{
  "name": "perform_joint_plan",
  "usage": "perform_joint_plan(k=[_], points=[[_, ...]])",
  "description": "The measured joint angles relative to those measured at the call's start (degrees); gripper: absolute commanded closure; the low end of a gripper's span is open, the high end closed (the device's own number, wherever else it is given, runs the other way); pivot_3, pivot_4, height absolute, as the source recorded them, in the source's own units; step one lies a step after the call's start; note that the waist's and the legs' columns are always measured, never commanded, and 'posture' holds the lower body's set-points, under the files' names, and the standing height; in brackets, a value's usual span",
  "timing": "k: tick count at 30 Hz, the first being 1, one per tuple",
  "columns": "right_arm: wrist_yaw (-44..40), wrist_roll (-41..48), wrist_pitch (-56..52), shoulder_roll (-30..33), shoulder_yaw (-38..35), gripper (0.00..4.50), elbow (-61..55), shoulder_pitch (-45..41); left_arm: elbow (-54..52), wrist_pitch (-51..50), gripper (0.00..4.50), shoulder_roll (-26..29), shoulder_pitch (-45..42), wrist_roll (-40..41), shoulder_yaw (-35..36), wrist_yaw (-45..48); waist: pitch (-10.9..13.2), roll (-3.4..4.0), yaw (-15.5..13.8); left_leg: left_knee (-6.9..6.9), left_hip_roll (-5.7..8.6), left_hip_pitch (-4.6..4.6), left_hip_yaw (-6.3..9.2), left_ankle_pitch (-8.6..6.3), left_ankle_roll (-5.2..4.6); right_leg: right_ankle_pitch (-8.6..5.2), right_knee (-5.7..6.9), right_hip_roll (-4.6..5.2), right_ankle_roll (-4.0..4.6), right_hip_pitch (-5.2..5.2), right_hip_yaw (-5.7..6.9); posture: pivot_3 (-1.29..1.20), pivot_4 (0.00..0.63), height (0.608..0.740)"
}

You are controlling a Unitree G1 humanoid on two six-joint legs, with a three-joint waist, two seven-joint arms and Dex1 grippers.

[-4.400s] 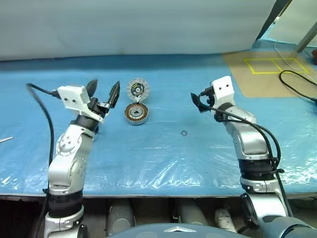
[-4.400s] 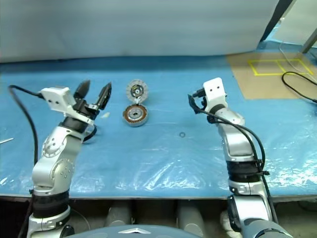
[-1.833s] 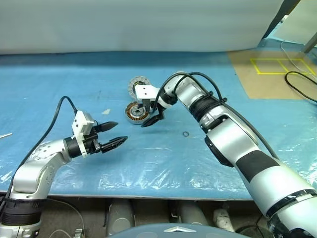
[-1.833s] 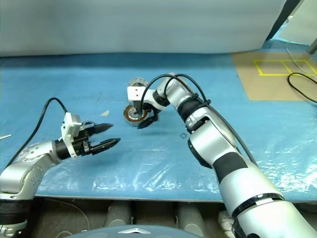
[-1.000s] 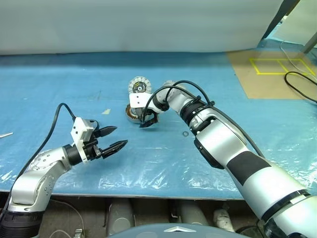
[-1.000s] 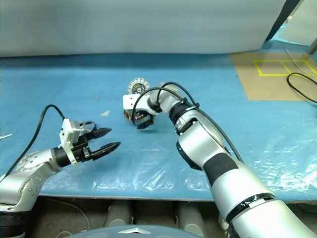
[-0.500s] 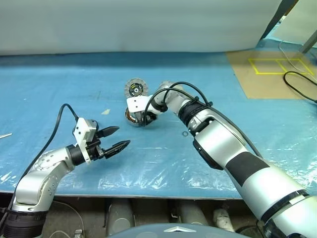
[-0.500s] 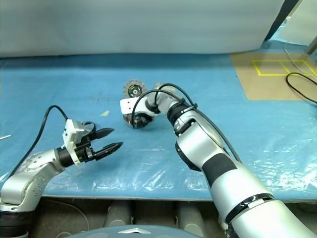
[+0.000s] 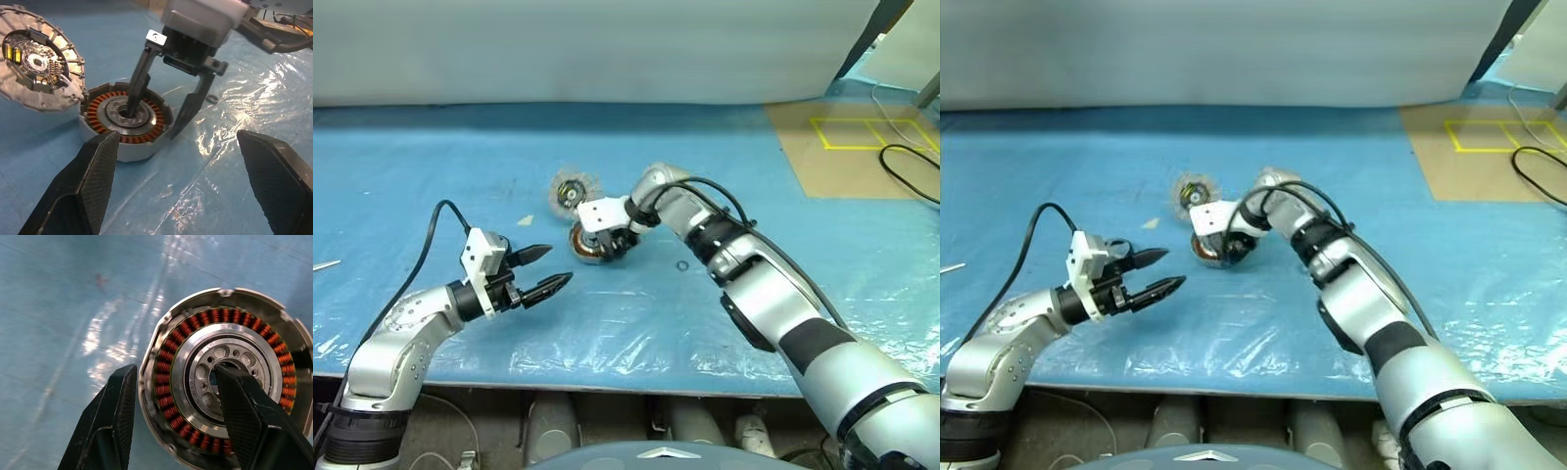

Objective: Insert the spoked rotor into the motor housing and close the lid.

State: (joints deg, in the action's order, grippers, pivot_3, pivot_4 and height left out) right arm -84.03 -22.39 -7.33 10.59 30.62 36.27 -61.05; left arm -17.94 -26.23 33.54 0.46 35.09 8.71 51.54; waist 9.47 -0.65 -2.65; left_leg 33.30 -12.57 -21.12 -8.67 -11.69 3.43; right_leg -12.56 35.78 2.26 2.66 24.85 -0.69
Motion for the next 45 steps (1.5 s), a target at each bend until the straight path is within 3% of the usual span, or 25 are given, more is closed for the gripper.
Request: perform_joint_plan(k=[6,11,26,34,37,41,45], points=[[-3.91,0.68,-14.52,3.02,2.92,1.94,-17.17,5.74,0.38,-1.16,0.44,0.83,-0.54,0.43,-0.22,1.48,0.0,0.0,0.21,0.02,-0.06,0.12,0.0,-0.08,0.21,-0.01,0.03,-0.04,0.02,-0.02,-0.02,0.0,0.15,0.74],[-4.43,2.26,-20.57,4.87,4.61,1.94,-23.0,6.14,1.53,-1.64,0.44,1.2,-2.51,0.42,-0.72,2.04,0.0,0.0,0.15,0.03,-0.05,0.13,-0.02,-0.07,0.22,-0.01,0.02,-0.04,0.02,-0.03,-0.05,0.0,0.15,0.74],[-1.64,7.7,-37.0,0.95,6.94,1.94,-24.2,0.63,3.65,-1.82,0.44,0.33,-5.21,0.1,-3.17,2.73,0.01,0.01,0.2,0.02,-0.05,0.13,-0.03,-0.06,0.25,-0.01,0.04,-0.04,0.02,-0.03,-0.06,0.0,0.15,0.74],[-3.03,13.74,-24.92,6.69,4.85,1.94,-24.4,-1.21,1.08,-4.8,0.44,1.85,-3.28,3.93,-1.82,3.56,-0.01,-0.02,-0.03,0.01,-0.01,0.1,-0.02,-0.06,0.25,0.0,0.01,0.0,0.0,-0.06,-0.03,0.0,0.15,0.74],[-3.28,13.67,-13.23,11.37,4.94,1.33,-24.36,0.87,0.08,-4.89,0.44,3.74,-0.92,3.93,-1.52,4.37,-0.01,-0.02,0.06,0.02,-0.02,0.12,-0.02,-0.06,0.25,0.0,0.01,0.0,0.0,-0.07,-0.03,0.0,0.15,0.74],[-3.28,13.05,-0.88,13.33,6.28,0.07,-22.16,2.07,-0.05,-4.88,0.44,4.13,0.17,3.92,-0.88,4.39,0.0,-0.02,0.39,0.05,-0.04,0.13,-0.03,-0.06,0.24,-0.01,0.03,-0.04,0.01,-0.06,-0.06,0.0,0.15,0.74],[-3.47,13.44,4.55,12.34,6.34,0.07,-21.36,2.0,-0.85,-4.88,0.44,4.12,0.44,3.94,-0.66,4.11,-0.01,-0.02,0.46,0.06,-0.04,0.16,-0.03,-0.06,0.24,-0.01,0.06,-0.05,0.02,-0.06,-0.09,0.0,0.15,0.74]])
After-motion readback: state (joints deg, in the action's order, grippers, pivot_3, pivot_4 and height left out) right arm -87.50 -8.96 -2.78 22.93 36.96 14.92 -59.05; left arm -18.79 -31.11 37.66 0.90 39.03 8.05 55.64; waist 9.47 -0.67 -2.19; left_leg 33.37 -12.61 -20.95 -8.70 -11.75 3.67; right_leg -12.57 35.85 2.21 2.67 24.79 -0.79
